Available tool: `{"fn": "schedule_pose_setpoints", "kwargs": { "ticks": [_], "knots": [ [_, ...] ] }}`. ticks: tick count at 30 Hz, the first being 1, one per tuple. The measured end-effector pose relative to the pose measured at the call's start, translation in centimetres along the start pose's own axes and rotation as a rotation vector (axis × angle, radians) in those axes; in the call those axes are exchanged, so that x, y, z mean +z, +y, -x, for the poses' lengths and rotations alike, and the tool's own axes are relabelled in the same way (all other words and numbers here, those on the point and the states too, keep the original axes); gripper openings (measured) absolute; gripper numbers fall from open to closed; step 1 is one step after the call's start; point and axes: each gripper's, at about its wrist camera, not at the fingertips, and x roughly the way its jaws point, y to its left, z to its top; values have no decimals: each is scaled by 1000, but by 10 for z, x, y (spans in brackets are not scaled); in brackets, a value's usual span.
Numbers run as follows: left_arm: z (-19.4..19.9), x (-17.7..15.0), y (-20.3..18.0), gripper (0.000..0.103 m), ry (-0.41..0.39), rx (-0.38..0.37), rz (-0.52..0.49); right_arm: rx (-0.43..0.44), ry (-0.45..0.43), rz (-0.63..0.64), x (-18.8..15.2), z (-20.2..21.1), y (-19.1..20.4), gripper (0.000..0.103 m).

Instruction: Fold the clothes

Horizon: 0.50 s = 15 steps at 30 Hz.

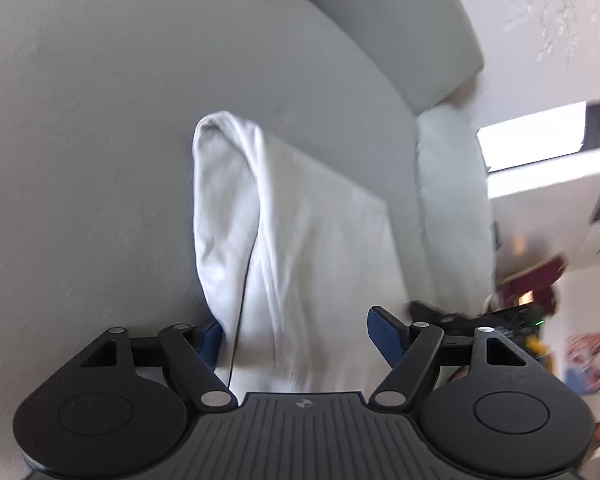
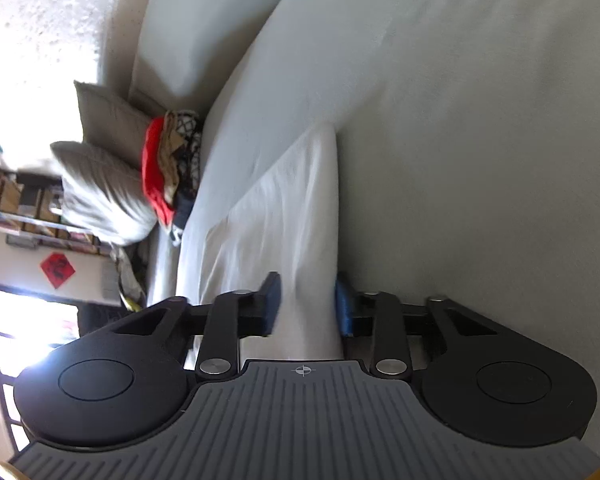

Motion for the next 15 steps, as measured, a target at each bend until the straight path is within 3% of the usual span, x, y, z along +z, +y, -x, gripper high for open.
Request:
{"fn": "schedule_pose_setpoints", "kwargs": {
  "ticks": [2,4,5,8,12,15],
  "knots": [
    [-8,5,7,67,-33,-42,34,13,-21,-46,9,-12,-6,10],
    [-14,8,13,57,-72,-59,86,6,-36,-83,13,-18,-5,8],
    [-17,9,15,48,-88,-58,112,-12,-48,-80,13,-19,-1,6],
    [-16,3,11,14,-116,7,153,-139,-127,95,0,-11,33,5],
    [-1,-27,-53,7,-240,171,-138,-238,-281,417,-44,25,91,4],
    [18,-77,-107,7,-406,246,-355,-224,-374,495,-82,74,122,4]
  ]
}}
